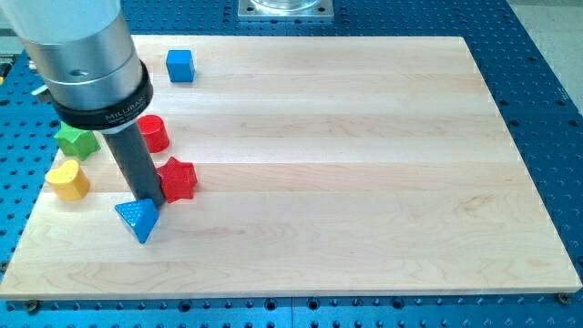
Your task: Place the red circle parallel to the red star
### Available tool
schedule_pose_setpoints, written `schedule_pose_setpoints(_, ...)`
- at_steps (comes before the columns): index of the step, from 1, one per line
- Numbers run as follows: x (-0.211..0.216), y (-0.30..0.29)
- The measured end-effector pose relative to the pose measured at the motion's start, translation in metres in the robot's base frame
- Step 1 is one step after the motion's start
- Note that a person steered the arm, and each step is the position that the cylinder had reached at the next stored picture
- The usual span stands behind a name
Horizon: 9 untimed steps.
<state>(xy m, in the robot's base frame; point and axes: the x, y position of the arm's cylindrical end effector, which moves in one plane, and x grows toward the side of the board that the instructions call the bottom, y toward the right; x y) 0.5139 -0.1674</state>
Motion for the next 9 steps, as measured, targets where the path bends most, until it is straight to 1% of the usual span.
schedule_pose_setpoints(1, 0.003, -0.042)
schedule_pose_setpoints(2, -0.009, -0.045)
schedule_pose_setpoints(3, -0.051, -0.032)
schedule_pose_setpoints(4, -0.073, -0.056)
schedule_pose_setpoints(5, -0.102, 0.003)
schedule_pose_setpoints(6, -0.134, -0.004)
schedule_pose_setpoints(7, -0.131, 0.060)
schedule_pose_setpoints(8, -0.082, 0.166)
schedule_pose_setpoints(9, -0.062, 0.199)
